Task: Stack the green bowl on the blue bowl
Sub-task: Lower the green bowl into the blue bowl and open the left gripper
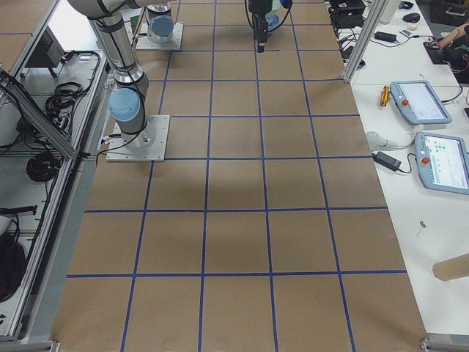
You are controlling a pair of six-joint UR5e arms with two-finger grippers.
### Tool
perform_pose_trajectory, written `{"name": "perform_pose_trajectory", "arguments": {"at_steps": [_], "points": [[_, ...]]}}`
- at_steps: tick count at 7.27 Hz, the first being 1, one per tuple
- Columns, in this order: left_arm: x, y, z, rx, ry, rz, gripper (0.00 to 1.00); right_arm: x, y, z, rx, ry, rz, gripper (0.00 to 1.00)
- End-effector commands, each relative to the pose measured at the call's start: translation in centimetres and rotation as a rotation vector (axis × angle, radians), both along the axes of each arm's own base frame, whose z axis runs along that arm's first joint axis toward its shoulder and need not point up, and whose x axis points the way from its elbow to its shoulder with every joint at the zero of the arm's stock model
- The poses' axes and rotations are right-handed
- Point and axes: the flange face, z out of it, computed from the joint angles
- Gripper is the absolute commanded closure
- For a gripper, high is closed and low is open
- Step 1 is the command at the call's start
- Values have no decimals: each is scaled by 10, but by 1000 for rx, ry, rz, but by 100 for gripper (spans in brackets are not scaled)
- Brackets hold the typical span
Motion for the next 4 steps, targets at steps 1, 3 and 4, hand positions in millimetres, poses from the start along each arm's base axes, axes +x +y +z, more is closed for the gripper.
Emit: {"name": "perform_pose_trajectory", "arguments": {"at_steps": [1, 3, 4], "points": [[2, -4, -9, -8, 2, 13, 100, 0, 0, 0, 0, 0, 0, 0], [1, -4, -9, -6, 2, 40, 0, 0, 0, 0, 0, 0, 0, 0], [1, -4, -8, -7, 1, 65, 0, 0, 0, 0, 0, 0, 0, 0]]}}
